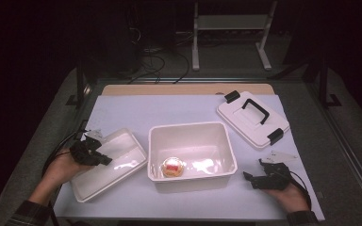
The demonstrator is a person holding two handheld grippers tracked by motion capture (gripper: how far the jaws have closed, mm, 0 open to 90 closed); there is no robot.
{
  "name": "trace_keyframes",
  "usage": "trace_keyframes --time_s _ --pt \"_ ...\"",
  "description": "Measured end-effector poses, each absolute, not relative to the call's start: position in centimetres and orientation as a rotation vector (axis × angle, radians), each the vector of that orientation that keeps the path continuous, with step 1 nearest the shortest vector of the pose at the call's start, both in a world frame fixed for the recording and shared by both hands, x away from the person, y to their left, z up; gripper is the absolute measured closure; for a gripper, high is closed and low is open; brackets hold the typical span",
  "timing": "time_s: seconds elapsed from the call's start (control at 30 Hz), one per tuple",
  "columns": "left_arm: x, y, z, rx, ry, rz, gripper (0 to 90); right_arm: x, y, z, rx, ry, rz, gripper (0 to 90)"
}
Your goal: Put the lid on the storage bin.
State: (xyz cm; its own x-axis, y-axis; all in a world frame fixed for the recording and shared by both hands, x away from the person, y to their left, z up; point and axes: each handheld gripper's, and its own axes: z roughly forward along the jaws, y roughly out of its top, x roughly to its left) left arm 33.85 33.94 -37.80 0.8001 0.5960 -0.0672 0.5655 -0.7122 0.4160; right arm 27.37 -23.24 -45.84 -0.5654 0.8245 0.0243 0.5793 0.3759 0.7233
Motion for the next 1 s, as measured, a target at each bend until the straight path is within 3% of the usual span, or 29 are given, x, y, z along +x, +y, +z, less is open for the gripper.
trace_keyframes --time_s 0.57,1.0 --pt "33.5 34.7 -33.2 2.557 0.843 0.111 88.8 27.4 -23.2 -45.8 1.225 2.3 1.0 17.9" --pt "33.3 33.5 -29.0 2.524 0.726 0.105 88.8 27.4 -23.2 -45.8 1.227 2.3 1.002 17.9"
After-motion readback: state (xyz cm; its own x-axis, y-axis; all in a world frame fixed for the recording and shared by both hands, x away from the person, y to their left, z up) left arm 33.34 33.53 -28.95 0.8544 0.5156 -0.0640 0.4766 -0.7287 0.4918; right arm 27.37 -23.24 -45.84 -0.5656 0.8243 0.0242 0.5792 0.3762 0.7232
